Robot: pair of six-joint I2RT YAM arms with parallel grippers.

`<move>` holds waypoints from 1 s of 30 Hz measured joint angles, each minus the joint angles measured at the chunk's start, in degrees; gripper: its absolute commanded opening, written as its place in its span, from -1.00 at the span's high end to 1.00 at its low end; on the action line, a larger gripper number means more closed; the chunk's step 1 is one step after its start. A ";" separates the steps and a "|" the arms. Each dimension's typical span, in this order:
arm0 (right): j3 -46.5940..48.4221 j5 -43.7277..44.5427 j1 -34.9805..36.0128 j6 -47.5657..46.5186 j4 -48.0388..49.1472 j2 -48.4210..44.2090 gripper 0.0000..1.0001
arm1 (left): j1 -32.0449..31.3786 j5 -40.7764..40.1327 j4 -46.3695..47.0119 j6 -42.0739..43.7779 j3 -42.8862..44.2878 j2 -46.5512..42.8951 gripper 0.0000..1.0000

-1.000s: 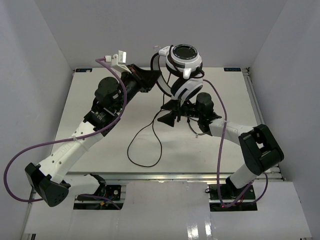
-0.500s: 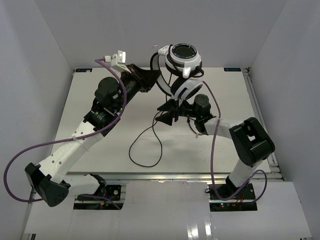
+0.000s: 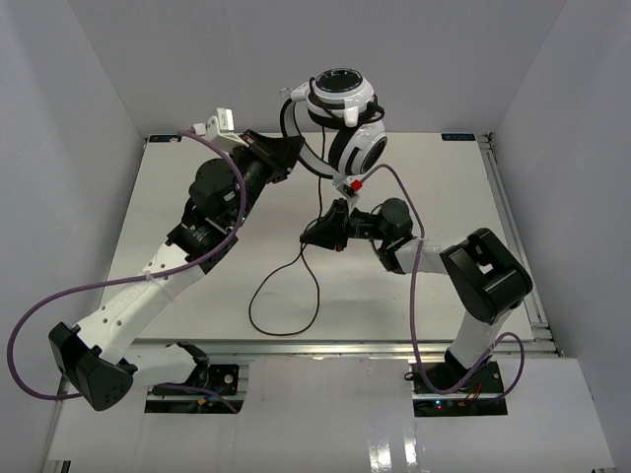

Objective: Wrap the headphones

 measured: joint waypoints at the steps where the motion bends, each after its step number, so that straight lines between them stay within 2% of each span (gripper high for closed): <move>1: -0.47 0.19 -0.02 -1.88 -1.48 -1.25 0.85 | -0.06 -1.66 -0.71 0.13 0.15 -0.04 1.00; 3: -1.80 0.26 -0.08 -6.39 -7.03 -5.54 0.85 | -0.13 -5.78 -2.36 0.70 0.50 -0.10 1.00; 10: 0.40 5.93 0.91 -35.02 -41.03 -25.16 0.85 | 1.04 -24.25 -4.80 8.97 1.08 0.45 1.00; 14: 7.98 13.33 4.01 -49.51 -61.14 -27.82 0.85 | 1.92 -29.30 -4.00 12.51 1.79 3.39 1.00; 17: 11.80 19.62 6.51 -57.53 -71.53 -28.52 0.85 | 1.92 -31.07 -3.46 15.78 2.43 6.62 1.00; 24: 13.11 38.93 7.58 -72.77 -84.57 -30.47 0.85 | 1.88 -32.10 -4.54 25.70 0.88 9.31 1.00; 30: 16.69 52.31 8.01 -81.75 -86.11 -30.75 0.85 | 1.90 -32.23 -6.68 30.30 -1.52 9.61 1.00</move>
